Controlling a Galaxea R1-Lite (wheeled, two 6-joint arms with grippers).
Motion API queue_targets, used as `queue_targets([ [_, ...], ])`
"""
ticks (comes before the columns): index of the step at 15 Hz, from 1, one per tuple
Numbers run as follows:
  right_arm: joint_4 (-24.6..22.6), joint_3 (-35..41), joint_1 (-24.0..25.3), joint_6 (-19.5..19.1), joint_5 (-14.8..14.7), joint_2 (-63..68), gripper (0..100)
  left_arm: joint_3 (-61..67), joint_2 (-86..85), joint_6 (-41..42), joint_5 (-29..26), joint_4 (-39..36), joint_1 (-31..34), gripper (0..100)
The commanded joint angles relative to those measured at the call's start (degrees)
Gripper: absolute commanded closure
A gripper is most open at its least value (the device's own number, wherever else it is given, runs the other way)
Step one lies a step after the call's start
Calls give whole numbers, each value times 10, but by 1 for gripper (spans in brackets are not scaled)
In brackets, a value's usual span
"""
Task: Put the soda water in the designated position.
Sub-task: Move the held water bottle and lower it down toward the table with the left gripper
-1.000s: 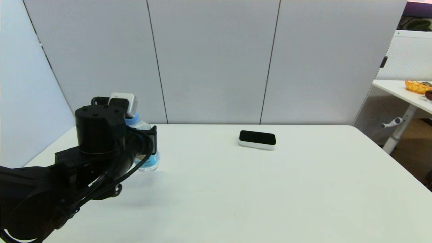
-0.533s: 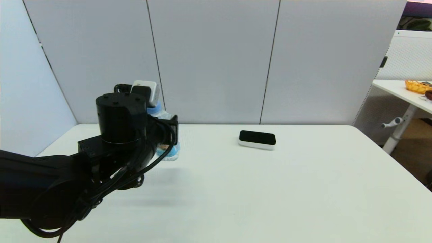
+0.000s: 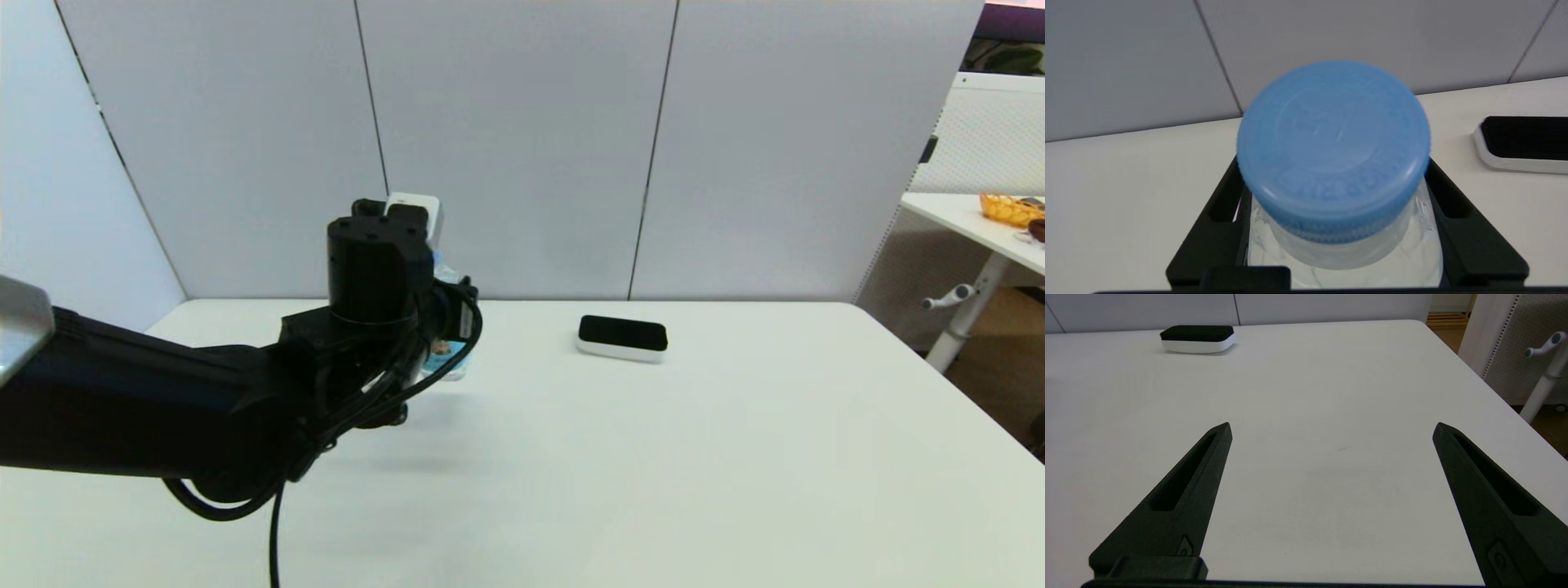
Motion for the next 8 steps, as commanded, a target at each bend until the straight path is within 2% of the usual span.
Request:
queue_targets([
  [1, 0, 0, 0, 0, 0, 1, 0, -65, 70, 0, 2, 0, -24, 100],
  [8, 0, 0, 0, 0, 0, 0, 0, -197, 178, 1, 3, 19, -34, 100],
])
